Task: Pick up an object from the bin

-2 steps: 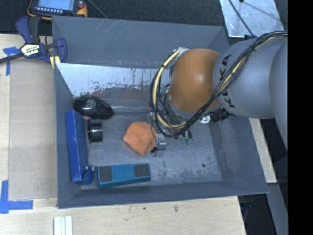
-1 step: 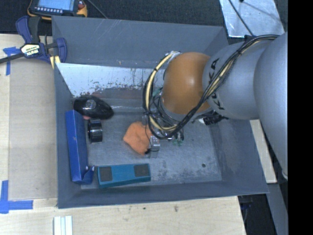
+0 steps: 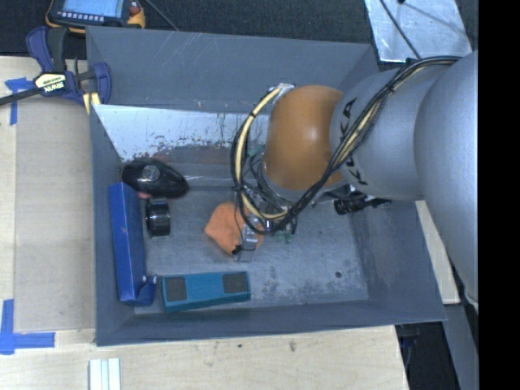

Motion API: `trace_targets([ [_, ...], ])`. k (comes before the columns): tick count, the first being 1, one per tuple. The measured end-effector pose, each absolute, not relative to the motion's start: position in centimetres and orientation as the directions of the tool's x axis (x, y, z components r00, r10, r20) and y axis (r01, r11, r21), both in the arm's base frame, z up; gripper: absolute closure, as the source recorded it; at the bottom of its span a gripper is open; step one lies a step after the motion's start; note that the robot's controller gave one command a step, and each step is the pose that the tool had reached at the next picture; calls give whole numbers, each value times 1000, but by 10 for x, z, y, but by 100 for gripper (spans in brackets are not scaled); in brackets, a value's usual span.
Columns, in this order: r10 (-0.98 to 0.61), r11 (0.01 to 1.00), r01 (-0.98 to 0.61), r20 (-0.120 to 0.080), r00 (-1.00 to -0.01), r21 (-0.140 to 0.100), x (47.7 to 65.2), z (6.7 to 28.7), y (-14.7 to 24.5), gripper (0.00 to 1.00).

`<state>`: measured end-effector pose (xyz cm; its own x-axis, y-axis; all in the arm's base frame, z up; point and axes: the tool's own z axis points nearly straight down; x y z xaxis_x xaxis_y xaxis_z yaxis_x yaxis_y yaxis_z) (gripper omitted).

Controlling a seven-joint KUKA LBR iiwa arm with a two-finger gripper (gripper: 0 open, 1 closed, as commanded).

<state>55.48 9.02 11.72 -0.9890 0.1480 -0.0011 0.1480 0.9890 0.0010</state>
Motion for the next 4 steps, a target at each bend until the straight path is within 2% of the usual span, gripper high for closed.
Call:
trace_targets([
  [1,147,989,147,-4,-989,1,562,72,84,0],
  [2,347,938,347,-6,-938,4,562,72,83,100],
  [4,347,938,347,-6,-938,4,563,72,83,100],
])
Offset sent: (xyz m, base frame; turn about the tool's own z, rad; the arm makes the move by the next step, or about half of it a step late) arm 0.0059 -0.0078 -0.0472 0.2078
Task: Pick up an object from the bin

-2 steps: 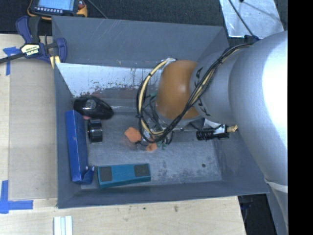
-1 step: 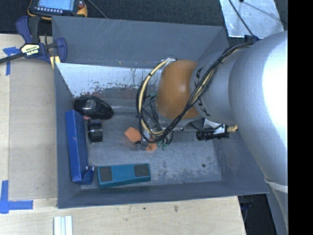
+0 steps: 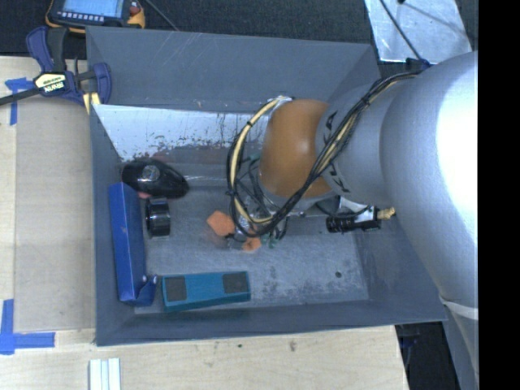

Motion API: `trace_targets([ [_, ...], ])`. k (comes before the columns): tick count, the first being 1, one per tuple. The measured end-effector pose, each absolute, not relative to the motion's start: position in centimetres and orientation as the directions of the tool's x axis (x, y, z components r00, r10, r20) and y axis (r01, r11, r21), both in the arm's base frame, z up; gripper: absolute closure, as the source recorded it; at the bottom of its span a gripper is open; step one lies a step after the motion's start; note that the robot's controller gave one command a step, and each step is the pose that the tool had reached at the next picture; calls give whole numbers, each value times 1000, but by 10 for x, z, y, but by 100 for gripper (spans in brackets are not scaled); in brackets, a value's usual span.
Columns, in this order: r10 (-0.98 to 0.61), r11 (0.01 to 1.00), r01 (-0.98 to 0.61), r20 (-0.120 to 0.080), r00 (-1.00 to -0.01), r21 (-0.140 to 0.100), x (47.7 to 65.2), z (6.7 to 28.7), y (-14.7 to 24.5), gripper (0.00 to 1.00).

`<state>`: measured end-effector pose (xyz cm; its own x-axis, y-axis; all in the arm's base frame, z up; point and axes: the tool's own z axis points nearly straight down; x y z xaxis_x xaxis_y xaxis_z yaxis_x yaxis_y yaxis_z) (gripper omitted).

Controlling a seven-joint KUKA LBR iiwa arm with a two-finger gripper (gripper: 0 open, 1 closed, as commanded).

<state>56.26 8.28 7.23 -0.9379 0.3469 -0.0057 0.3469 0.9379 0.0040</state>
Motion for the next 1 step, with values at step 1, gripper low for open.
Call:
trace_targets([
  [1,347,938,347,-4,-938,3,562,75,83,100],
])
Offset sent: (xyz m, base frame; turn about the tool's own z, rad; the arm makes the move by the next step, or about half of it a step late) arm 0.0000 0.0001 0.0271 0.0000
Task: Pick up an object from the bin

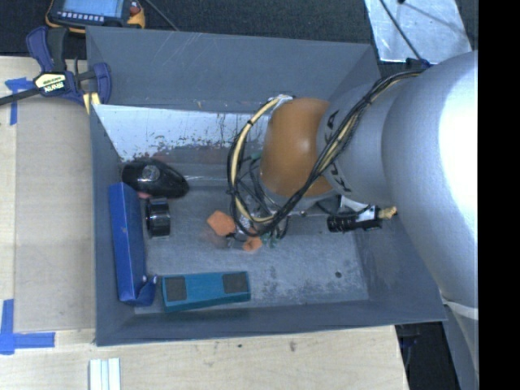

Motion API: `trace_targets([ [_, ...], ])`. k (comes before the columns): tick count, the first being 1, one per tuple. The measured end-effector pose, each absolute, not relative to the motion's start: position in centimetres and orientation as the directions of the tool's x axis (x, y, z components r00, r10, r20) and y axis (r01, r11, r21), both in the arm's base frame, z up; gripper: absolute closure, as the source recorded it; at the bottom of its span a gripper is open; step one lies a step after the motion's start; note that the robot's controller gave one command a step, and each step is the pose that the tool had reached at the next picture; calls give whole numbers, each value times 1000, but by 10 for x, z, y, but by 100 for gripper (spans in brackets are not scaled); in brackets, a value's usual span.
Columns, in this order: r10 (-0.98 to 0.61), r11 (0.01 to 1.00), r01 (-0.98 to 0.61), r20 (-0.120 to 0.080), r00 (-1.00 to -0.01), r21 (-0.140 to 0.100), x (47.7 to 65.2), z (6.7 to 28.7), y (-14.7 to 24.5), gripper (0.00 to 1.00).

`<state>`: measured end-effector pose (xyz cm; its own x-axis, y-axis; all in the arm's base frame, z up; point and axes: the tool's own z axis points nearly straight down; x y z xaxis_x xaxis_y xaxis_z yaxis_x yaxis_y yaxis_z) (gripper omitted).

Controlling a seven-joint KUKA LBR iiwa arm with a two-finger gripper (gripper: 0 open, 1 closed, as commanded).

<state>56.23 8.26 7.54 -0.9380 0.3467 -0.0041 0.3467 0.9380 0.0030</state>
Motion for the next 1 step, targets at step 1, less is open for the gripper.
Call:
trace_targets([
  [1,346,938,346,-2,-938,2,562,82,82,100],
])
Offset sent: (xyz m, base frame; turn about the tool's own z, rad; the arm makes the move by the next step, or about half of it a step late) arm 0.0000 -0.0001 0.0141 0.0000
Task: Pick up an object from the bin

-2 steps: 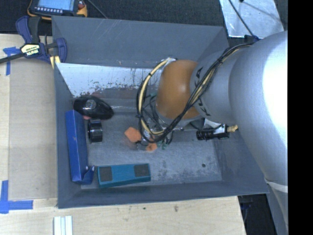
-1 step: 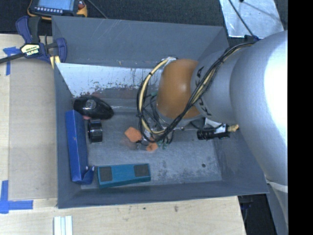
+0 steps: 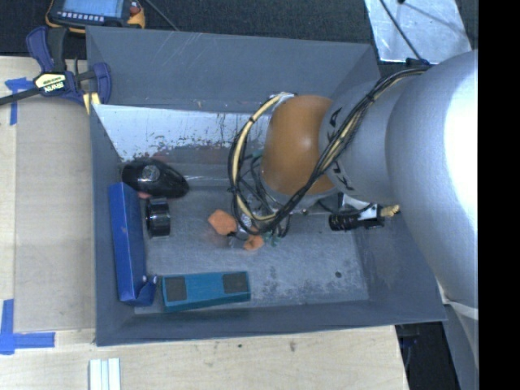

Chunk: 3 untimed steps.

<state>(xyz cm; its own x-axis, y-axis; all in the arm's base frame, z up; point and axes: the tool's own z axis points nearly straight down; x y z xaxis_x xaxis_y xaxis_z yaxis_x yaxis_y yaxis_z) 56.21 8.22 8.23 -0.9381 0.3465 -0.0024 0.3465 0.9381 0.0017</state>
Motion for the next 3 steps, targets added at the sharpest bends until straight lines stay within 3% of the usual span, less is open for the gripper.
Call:
trace_targets([
  [2,346,938,346,2,-938,-1,561,97,82,100],
  [3,346,938,346,6,-938,-3,560,118,82,100],
])
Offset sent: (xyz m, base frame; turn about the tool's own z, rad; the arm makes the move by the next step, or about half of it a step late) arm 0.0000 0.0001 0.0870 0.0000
